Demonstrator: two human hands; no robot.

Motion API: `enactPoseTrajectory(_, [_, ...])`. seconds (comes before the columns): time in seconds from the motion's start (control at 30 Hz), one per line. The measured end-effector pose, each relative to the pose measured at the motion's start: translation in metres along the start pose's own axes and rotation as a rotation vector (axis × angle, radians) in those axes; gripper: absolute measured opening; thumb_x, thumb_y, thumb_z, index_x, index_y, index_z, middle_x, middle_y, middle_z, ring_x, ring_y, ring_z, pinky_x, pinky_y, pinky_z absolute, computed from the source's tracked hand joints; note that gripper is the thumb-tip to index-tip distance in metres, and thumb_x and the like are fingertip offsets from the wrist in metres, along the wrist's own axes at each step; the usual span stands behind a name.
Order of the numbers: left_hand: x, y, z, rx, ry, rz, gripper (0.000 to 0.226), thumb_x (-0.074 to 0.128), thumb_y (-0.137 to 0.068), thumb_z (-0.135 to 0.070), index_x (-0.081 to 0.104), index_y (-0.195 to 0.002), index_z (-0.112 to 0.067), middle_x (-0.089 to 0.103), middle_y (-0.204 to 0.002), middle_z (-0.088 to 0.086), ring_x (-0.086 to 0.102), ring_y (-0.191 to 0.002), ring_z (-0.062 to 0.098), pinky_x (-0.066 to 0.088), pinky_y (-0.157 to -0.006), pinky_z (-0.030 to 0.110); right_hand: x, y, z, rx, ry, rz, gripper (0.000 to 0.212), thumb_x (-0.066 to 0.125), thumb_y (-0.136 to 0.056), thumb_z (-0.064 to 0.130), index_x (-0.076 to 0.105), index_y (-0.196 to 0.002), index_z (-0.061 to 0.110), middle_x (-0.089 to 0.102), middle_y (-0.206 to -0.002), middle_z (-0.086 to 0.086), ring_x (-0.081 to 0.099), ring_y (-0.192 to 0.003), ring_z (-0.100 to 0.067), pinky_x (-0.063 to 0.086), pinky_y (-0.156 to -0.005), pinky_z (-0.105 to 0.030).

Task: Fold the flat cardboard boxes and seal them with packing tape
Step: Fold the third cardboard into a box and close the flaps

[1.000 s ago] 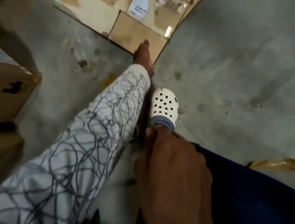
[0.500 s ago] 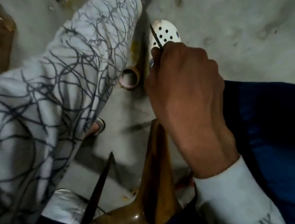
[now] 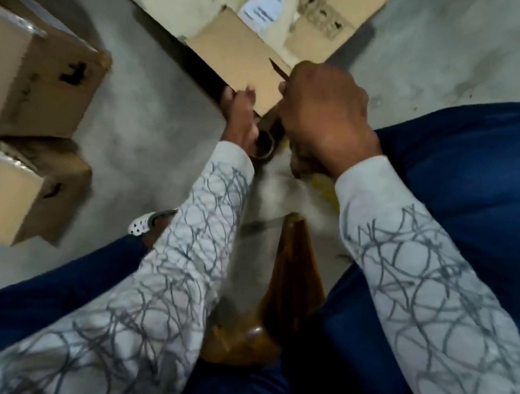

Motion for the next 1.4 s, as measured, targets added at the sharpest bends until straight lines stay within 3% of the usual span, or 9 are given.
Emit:
enactPoseTrajectory(0.13, [-0.040, 0.083, -0.051, 0.151, 0.037, -0.011, 0.054, 0.049, -0.092, 0.004, 0.034, -0.144, 0.001, 0.052, -0.139, 0.028, 0.058, -0.088, 0.016, 0.044, -0.101, 0.064, 0.020, 0.008, 0.024, -0.049, 0.024, 0.086, 0.029, 0.047, -0.101, 0.024, 0.061, -0.120, 0.007, 0.061, -0.124, -0.021, 0.058, -0.112, -0.041, 0.035, -0.075, -0.035])
enactPoseTrajectory(0.23, [-0.084, 0.139, -0.089, 0.305, -0.086, -0.060, 0.037, 0.058, -0.090, 0.007, 0.051, -0.126, 0.008, 0.065, -0.117, 0.021, 0.059, -0.084, 0.015, 0.055, -0.086, 0.036, 0.031, 0.021, 0.061, -0.121, -0.083, 0.120, 0.034, 0.043, -0.103, 0.027, 0.062, -0.123, 0.005, 0.061, -0.126, -0.022, 0.058, -0.111, -0.040, 0.037, -0.077, -0.033])
enactPoseTrajectory(0.53, [-0.227, 0.291, -0.110, 0.755, -0.633, -0.173, 0.027, 0.059, -0.095, -0.024, 0.054, -0.122, -0.025, 0.065, -0.106, -0.008, 0.064, -0.096, 0.016, 0.055, -0.080, 0.032, 0.075, 0.101, 0.174, -0.173, -0.811, 0.066, 0.056, 0.050, -0.090, 0.069, 0.069, -0.098, 0.017, 0.073, -0.105, -0.008, 0.068, -0.095, -0.027, 0.054, -0.080, -0.039])
enactPoseTrajectory(0.67, [-0.270, 0.326, -0.093, 0.962, -0.937, -0.294, 0.023, 0.053, -0.097, -0.019, 0.049, -0.119, -0.016, 0.065, -0.097, 0.008, 0.062, -0.082, 0.028, 0.051, -0.070, 0.035, 0.098, 0.122, 0.198, -0.030, -1.196, 0.292, 0.083, 0.068, -0.060, 0.084, 0.057, -0.112, 0.020, 0.061, -0.082, 0.006, 0.057, -0.071, -0.017, 0.049, -0.052, -0.027])
enactPoseTrajectory(0.77, [-0.298, 0.334, -0.077, 1.020, -1.048, -0.390, 0.026, 0.057, -0.094, -0.016, 0.050, -0.119, -0.017, 0.062, -0.094, 0.007, 0.053, -0.075, 0.020, 0.037, -0.065, 0.030, 0.117, 0.136, 0.211, -0.031, -1.218, 0.368, 0.093, 0.065, -0.069, 0.081, 0.048, -0.142, 0.027, 0.056, -0.109, 0.006, 0.053, -0.088, -0.014, 0.047, -0.070, -0.033])
enactPoseTrajectory(0.83, [-0.310, 0.332, -0.066, 1.035, -1.083, -0.418, 0.031, 0.061, -0.091, -0.014, 0.050, -0.120, -0.018, 0.061, -0.094, 0.006, 0.051, -0.074, 0.019, 0.035, -0.065, 0.029, 0.129, 0.137, 0.209, -0.018, -1.137, 0.354, 0.096, 0.069, -0.069, 0.077, 0.045, -0.145, 0.025, 0.059, -0.126, 0.001, 0.055, -0.106, -0.017, 0.045, -0.078, -0.037])
enactPoseTrajectory(1.0, [-0.325, 0.308, -0.028, 0.907, -1.216, -0.398, 0.040, 0.059, -0.084, -0.009, 0.051, -0.122, -0.021, 0.066, -0.096, 0.009, 0.061, -0.077, 0.031, 0.040, -0.064, 0.032, 0.164, 0.129, 0.199, 0.151, -0.967, 0.426, 0.029, 0.065, -0.093, 0.046, 0.049, -0.091, 0.021, 0.050, -0.074, 0.005, 0.046, -0.055, -0.007, 0.027, -0.043, -0.018])
enactPoseTrajectory(1.17, [-0.329, 0.289, -0.004, 0.786, -1.104, -0.274, 0.026, 0.056, -0.088, -0.016, 0.055, -0.113, -0.022, 0.068, -0.093, 0.014, 0.063, -0.083, 0.036, 0.048, -0.069, 0.038, 0.202, 0.123, 0.183, 0.237, -0.896, 0.431, 0.035, 0.063, -0.094, 0.051, 0.045, -0.080, 0.024, 0.045, -0.068, 0.005, 0.043, -0.036, -0.004, 0.026, -0.043, -0.017])
enactPoseTrajectory(1.4, [-0.322, 0.255, 0.008, 0.529, -1.037, -0.119, 0.007, 0.054, -0.085, -0.021, 0.047, -0.087, -0.020, 0.063, -0.092, 0.012, 0.059, -0.085, 0.037, 0.045, -0.070, 0.035, 0.240, 0.114, 0.142, 0.253, -0.887, 0.275, 0.081, 0.066, -0.082, 0.067, 0.048, -0.139, 0.012, 0.063, -0.124, -0.004, 0.064, -0.101, -0.027, 0.046, -0.080, -0.044])
Point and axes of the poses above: each hand's wrist, its own y-axis away from the middle knuckle, its own x-axis out of the palm, z = x × y, the point moved 5 cm from there along -y, towards the middle knuckle
